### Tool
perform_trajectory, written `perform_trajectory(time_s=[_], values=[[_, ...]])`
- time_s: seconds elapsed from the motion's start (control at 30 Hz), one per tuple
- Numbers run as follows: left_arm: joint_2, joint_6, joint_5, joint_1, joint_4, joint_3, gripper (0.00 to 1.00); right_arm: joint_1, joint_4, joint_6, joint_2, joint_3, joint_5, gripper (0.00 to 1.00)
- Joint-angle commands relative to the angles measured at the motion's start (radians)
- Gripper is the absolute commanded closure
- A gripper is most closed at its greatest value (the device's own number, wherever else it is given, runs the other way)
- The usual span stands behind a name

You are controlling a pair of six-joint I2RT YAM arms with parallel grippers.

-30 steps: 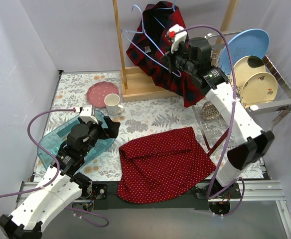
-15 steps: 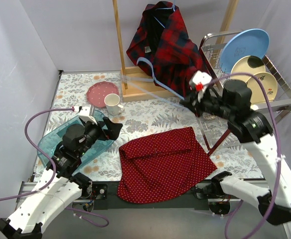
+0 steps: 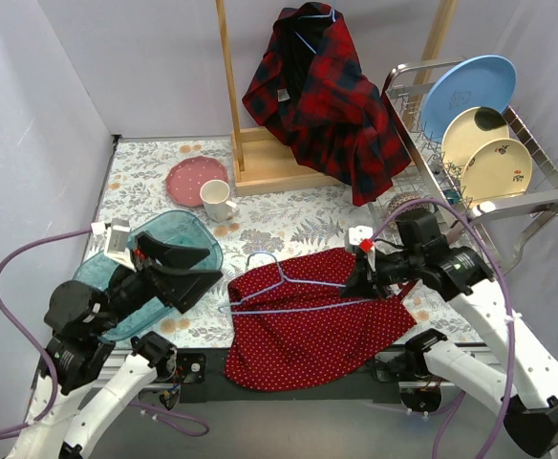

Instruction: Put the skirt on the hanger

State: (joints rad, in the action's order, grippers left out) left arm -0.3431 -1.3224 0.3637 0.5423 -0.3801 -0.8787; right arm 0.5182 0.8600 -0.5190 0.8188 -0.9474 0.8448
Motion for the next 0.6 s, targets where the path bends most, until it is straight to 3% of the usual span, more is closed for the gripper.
perform_trajectory(time_s=[0.0,0.4,0.57], values=[[0.045,-0.106,0.156,-0.005,-0.022,0.067,0.11,0.002,-0.062,-0.003,0.052,0.053,0.086,0.99],[-0.028,-0.287,0.265,-0.005,0.055,0.386,0.16,0.003,-0.196,0.082,0.193,0.111,0.033,0.99],[-0.039,-0.328,0.230,-0.005,0.066,0.474,0.18,0.000,-0.257,0.129,0.249,0.136,0.027,0.99]])
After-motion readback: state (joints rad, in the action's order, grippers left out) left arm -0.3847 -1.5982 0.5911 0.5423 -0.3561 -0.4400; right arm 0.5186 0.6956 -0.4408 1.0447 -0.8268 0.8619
